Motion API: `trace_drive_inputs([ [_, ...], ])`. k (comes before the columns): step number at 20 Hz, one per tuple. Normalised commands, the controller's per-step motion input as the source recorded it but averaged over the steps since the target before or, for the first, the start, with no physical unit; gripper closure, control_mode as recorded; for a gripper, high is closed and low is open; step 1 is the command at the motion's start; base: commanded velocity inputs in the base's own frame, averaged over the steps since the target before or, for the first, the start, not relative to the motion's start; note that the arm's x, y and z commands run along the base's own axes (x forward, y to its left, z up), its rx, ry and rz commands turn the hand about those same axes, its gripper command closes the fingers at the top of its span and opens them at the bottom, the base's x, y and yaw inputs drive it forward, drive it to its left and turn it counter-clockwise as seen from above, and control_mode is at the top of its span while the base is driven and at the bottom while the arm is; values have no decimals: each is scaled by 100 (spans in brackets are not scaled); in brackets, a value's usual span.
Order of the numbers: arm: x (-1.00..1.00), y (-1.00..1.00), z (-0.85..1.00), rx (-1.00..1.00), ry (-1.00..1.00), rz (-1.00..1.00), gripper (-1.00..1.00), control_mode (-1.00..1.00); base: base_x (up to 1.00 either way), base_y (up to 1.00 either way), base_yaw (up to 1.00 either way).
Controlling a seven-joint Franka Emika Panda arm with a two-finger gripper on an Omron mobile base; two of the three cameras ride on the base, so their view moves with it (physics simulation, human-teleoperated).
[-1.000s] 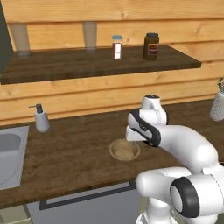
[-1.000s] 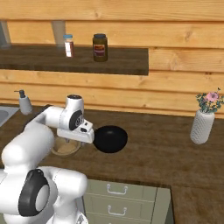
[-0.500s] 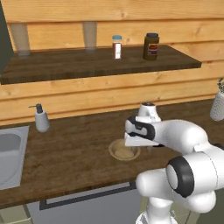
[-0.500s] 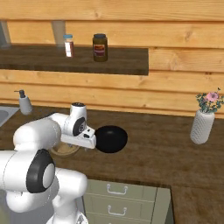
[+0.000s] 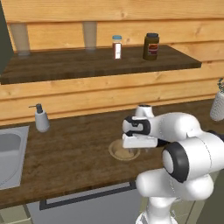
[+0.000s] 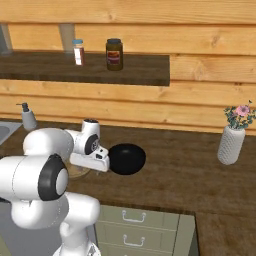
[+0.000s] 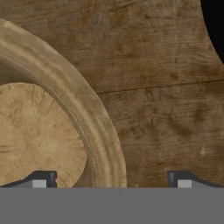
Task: Pick up the bowls on the counter and stack them on top of one another in the open cabinet. Place the smaller bowl on top of the larger bowl.
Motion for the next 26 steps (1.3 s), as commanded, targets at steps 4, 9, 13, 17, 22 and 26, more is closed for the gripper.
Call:
trace_drive_inputs([
  [4, 0, 9, -2, 0, 3, 0, -100, -100, 0, 0, 0],
  [9, 0, 0, -3, 0, 3, 0, -100, -100, 0, 0, 0],
  [13, 0, 0, 0, 0, 2, 0, 100, -100, 0, 0, 0],
  [17, 0, 0, 0, 0, 0, 0, 100, -100, 0, 0, 0],
  [22, -1, 0, 0, 0, 0, 0, 100, -100, 0, 0, 0],
  [26, -26, -3, 15, 0, -15, -1, 100, -100, 0, 0, 0],
])
